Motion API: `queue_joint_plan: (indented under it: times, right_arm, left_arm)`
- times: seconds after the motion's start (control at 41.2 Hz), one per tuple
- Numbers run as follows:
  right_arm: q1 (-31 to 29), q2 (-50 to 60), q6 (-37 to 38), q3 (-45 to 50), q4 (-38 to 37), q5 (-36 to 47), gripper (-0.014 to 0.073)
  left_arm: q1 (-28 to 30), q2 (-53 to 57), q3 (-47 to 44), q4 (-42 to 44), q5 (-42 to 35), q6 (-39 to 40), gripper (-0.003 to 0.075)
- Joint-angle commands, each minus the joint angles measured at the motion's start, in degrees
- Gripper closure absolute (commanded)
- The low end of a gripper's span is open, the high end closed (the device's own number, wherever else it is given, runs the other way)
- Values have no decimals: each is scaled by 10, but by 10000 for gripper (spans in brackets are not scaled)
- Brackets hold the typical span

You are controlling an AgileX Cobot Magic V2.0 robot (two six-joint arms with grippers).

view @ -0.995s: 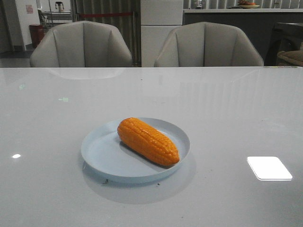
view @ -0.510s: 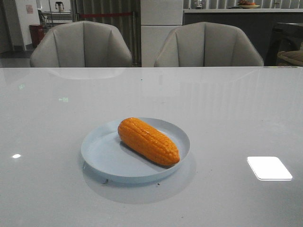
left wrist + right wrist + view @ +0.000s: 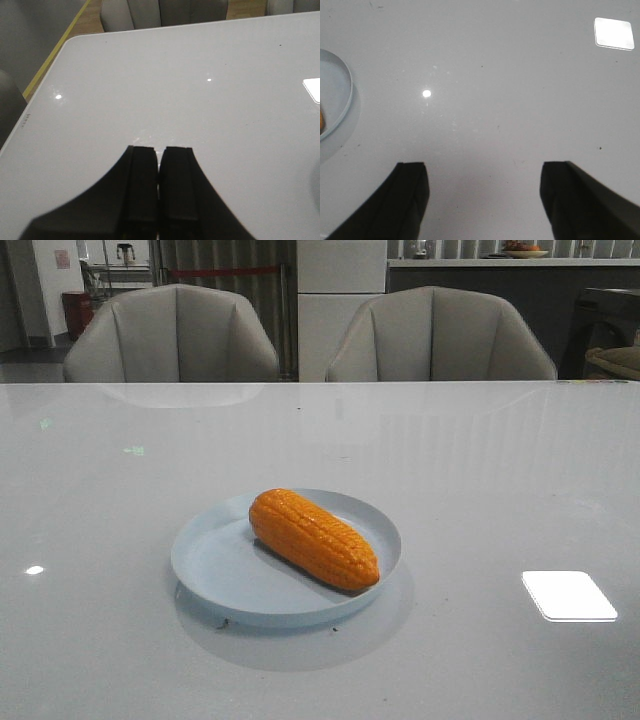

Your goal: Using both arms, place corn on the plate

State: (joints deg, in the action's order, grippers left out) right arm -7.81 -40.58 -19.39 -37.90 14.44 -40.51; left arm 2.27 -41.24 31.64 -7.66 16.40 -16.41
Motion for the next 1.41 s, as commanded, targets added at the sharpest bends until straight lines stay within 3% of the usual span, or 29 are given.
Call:
queue_joint_plan:
  times: [0.0, 0.194, 0.34, 0.461, 0.704, 1.117, 1.384]
  right_arm:
    - [-3, 4, -5, -15, 9, 40, 24]
    - [-3, 4, -5, -15, 9, 40, 24]
    - [-3, 4, -5, -15, 9, 40, 24]
    - [-3, 4, -5, -15, 9, 40, 24]
    - [-3, 4, -5, -15, 9, 40, 24]
    - [-3, 4, -5, -15, 9, 40, 24]
    - [-3, 4, -5, -15, 9, 37, 24]
  left_arm:
    - [1, 1, 18, -7, -47, 3, 631]
    - [1, 1, 18, -12, -44, 3, 631]
    - [1, 18, 18, -77, -40, 3, 631]
    - [1, 65, 18, -112, -40, 3, 631]
    - [-3, 192, 9, -92, -40, 3, 631]
    - [-39, 418, -120, -72, -52, 3, 631]
    - [-39, 423, -180, -76, -79, 3, 631]
